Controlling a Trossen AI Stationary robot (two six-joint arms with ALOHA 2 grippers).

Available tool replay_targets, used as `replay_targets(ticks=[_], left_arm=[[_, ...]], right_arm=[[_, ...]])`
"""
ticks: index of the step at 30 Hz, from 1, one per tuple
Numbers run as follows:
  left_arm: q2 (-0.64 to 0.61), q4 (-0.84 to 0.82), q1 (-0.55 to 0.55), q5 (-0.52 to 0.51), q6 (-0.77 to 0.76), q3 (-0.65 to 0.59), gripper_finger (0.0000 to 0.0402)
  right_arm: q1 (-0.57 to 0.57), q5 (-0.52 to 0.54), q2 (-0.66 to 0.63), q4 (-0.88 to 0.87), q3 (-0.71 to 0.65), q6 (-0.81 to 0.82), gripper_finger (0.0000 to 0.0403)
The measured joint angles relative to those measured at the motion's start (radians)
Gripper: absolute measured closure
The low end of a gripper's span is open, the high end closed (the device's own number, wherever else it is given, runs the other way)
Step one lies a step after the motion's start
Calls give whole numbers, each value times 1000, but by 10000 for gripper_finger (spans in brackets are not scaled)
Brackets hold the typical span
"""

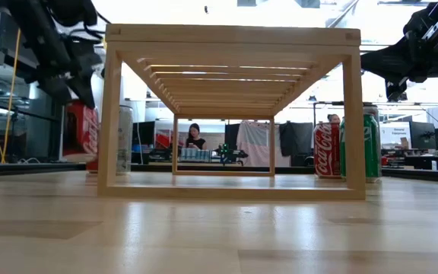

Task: Place canned beverage on shelf
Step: Put the top left coke soda can on the shelf

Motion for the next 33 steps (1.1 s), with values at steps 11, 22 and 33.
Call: replay_targets(ticks=[11,22,33], left_arm=[[-74,-56,-124,78,0,77,146],[-56,129,-298,71,51,179,146],[154,259,-313,-113,229,419,146]], right_arm=[[0,0,0,0,0,0,403],[0,0,0,0,0,2,403],[0,1,0,0,0,4,403]])
